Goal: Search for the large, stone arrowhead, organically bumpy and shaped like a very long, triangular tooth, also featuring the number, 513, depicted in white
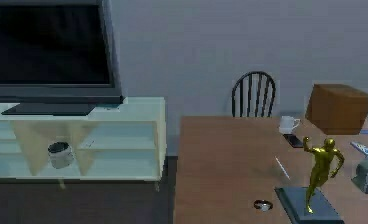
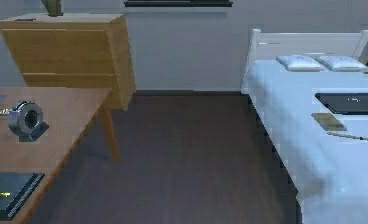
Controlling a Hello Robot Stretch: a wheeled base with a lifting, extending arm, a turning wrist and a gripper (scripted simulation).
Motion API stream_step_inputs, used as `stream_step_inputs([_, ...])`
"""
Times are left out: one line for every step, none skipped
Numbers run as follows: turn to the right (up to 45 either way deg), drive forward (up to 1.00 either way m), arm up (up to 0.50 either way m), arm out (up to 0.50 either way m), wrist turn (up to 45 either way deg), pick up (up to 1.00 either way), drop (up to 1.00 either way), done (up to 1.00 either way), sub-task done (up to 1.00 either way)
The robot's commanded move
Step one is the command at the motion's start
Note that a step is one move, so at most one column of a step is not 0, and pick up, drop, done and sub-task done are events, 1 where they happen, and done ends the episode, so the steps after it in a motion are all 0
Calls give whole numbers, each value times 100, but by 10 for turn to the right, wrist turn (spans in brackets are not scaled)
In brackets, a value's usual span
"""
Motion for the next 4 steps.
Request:
stream_step_inputs([-390, 0, 0, 0, 0, 0, 0, 0, 0])
stream_step_inputs([0, 65, 0, 0, 0, 0, 0, 0, 0])
stream_step_inputs([-270, 0, 0, 0, 0, 0, 0, 0, 0])
stream_step_inputs([0, 100, 0, 0, 0, 0, 0, 0, 0])
